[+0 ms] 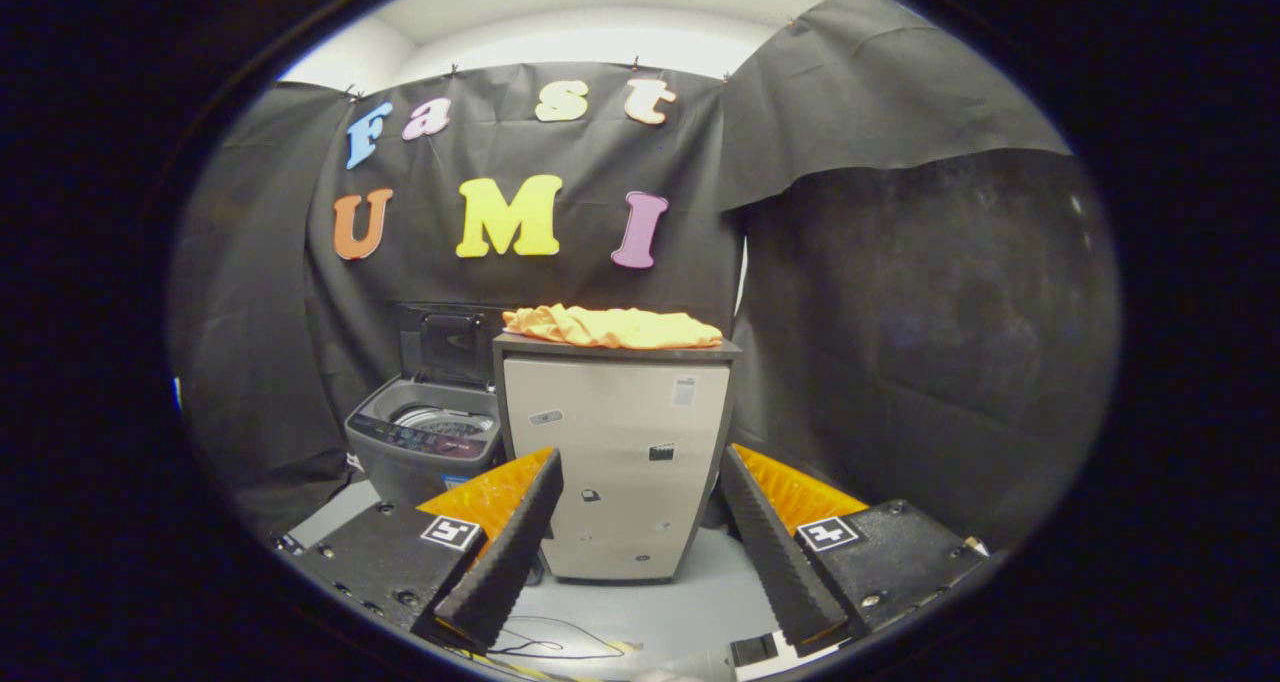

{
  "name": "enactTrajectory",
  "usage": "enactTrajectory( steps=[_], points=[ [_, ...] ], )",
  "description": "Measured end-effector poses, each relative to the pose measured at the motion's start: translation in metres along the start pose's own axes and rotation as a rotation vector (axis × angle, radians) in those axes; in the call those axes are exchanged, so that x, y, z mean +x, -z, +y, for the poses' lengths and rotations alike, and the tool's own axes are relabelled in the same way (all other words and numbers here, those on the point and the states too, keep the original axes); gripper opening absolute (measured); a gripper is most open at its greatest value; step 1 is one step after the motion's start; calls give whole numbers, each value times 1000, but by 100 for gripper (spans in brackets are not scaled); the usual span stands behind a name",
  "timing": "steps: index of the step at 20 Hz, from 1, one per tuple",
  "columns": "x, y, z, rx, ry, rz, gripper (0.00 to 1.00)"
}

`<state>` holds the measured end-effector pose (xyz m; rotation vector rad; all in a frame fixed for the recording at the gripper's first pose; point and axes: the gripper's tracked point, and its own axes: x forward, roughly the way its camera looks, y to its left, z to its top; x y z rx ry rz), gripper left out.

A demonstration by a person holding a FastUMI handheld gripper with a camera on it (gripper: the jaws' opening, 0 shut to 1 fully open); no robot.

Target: Put the clothes into the washing machine and then close the washing machine lid.

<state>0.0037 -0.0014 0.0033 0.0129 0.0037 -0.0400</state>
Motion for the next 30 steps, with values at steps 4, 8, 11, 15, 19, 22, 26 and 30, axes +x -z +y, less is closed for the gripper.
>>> enactTrajectory(
  steps=[4,8,11,15,19,22,26,30],
  points=[
    [8,-30,4,-13,1,-15,100],
    [29,-74,6,-26,21,-35,100],
    [57,-109,6,-34,36,-31,100],
    [104,-162,9,-12,19,-77,100],
    [163,-211,11,1,0,-111,100],
    [212,-241,13,29,-19,-115,100],
    [278,-259,19,57,-46,-72,100],
    [340,-250,30,30,-85,14,100]
  ],
)
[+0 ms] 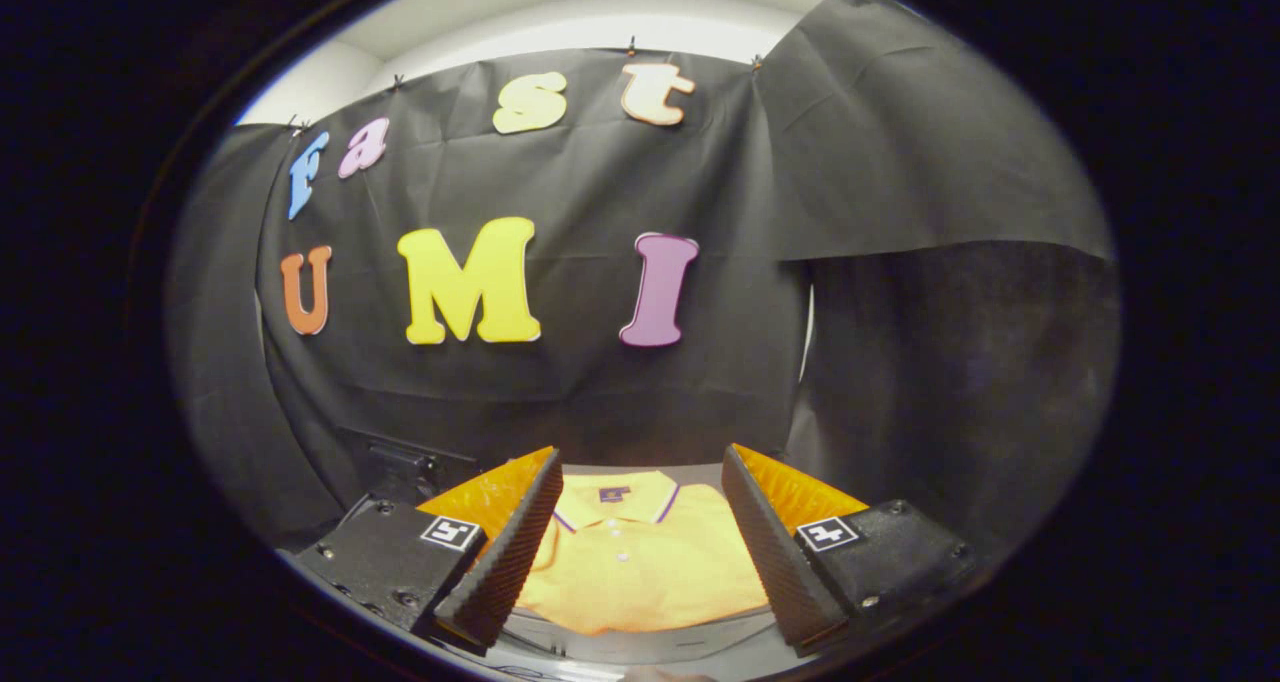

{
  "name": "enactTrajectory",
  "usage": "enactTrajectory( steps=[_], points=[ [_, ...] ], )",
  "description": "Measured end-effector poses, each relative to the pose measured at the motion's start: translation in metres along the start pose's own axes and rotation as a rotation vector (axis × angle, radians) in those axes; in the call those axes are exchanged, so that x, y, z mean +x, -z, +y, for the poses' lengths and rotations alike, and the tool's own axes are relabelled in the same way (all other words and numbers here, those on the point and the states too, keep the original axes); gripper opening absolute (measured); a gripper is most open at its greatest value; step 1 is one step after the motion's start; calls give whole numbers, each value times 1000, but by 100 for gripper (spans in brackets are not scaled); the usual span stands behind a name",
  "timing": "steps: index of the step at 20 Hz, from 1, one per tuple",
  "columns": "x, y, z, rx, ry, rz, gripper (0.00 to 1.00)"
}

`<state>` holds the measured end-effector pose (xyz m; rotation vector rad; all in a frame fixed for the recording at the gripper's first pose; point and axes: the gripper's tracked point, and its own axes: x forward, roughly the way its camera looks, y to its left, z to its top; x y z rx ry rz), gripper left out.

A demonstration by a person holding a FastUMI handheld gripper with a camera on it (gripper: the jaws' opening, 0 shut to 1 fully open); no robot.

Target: Put the clothes into the washing machine and then close the washing machine lid.

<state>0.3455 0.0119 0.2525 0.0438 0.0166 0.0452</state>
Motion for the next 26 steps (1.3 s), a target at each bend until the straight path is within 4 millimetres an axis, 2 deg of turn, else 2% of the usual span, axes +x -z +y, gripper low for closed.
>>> enactTrajectory(
  steps=[2,6,11,15,19,23,26],
  points=[
    [29,10,2,-3,-13,52,100],
    [74,43,10,-16,-40,179,100],
    [107,102,13,-57,-60,345,100],
    [112,143,14,-60,-75,466,100],
    [114,153,16,-169,-84,471,98],
    [113,158,14,-89,-112,568,92],
    [116,156,9,-121,-145,572,65]
  ],
)
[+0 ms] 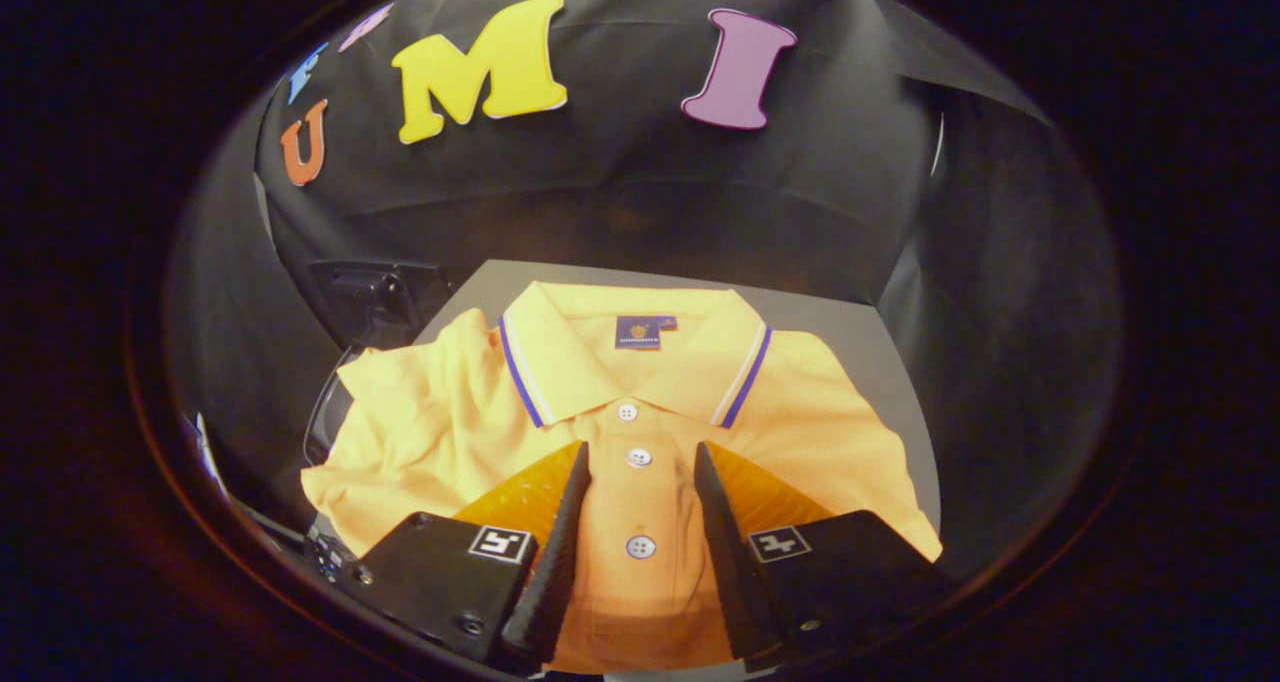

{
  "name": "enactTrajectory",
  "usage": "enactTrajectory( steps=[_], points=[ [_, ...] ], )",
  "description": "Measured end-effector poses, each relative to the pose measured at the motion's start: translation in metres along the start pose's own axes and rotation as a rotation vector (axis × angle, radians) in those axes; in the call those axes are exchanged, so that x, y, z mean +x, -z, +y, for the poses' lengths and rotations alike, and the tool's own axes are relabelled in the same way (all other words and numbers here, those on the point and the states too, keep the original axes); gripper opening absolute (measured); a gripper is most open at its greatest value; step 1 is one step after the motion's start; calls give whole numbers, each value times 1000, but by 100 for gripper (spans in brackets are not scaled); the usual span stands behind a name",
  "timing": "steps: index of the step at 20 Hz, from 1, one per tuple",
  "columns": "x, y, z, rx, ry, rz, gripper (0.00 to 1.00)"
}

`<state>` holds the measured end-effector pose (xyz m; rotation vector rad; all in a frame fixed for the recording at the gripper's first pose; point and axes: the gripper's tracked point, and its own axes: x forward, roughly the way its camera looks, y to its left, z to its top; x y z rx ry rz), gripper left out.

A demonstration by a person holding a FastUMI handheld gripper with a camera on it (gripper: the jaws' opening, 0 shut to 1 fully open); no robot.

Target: Put the clothes into the washing machine and then close the washing machine lid.

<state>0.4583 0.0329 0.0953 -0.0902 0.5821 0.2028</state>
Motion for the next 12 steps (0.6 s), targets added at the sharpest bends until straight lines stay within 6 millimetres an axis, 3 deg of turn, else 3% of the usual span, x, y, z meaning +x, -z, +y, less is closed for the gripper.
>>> enactTrajectory(
  steps=[4,8,12],
  points=[
    [0,1,-3,4,-39,-39,38],
    [3,-2,-2,11,-42,-82,17],
    [-8,-5,8,79,-66,-128,10]
  ],
)
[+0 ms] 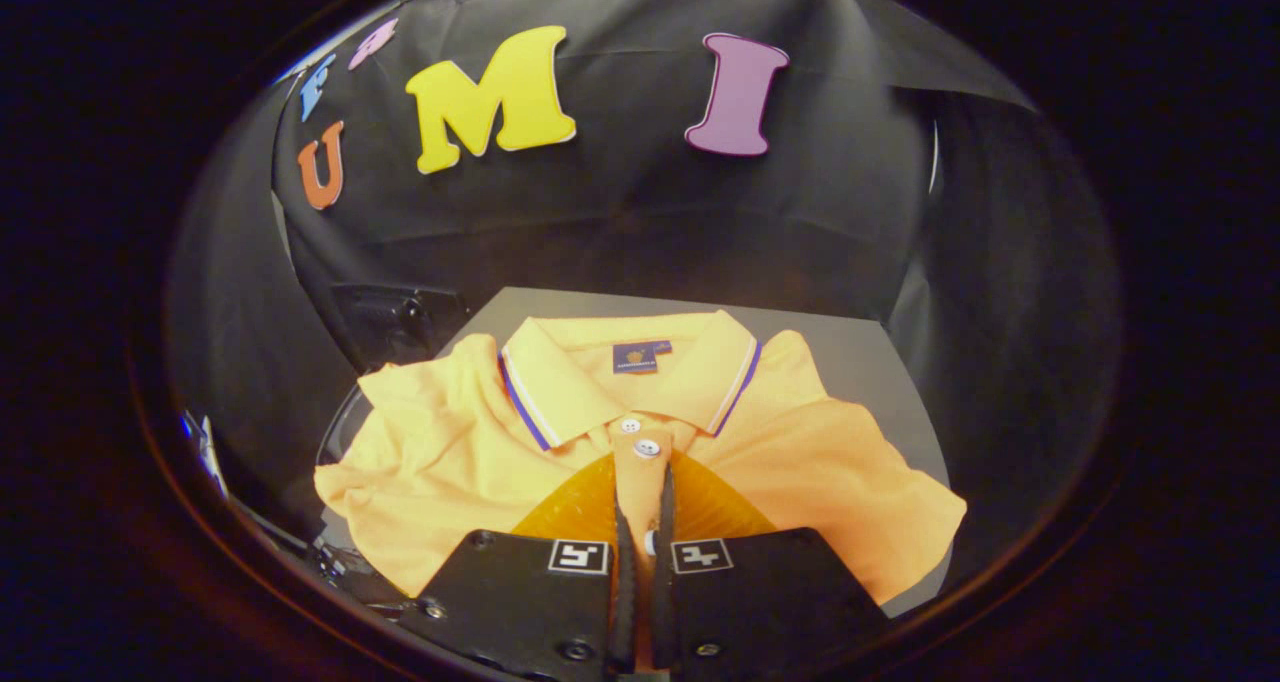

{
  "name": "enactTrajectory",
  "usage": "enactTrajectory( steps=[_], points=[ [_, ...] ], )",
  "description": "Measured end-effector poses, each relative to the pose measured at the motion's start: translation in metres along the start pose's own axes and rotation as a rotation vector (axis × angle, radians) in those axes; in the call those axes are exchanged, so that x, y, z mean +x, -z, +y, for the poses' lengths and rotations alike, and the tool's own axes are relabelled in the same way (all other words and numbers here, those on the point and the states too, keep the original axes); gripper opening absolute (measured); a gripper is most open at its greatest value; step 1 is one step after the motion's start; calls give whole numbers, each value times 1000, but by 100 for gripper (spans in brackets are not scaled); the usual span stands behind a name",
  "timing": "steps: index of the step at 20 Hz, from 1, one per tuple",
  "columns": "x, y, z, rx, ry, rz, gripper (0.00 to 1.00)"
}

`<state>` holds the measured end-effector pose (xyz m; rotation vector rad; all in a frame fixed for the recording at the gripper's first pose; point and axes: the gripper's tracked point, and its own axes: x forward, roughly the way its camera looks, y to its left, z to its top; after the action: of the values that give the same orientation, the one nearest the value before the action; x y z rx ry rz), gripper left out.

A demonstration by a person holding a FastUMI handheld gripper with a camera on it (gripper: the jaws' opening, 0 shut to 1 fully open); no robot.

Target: Put the clothes into the washing machine and then close the washing machine lid.

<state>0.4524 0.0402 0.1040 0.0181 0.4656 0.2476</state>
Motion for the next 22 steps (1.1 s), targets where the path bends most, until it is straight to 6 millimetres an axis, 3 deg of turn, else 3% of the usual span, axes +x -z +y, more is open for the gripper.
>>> enactTrajectory(
  steps=[4,12,16,22],
  points=[
    [-27,-8,21,104,-35,-54,10],
    [-105,-42,75,163,-72,-193,10],
    [-138,-62,118,153,-97,-261,9],
    [-179,-88,201,97,-153,-350,9]
  ],
)
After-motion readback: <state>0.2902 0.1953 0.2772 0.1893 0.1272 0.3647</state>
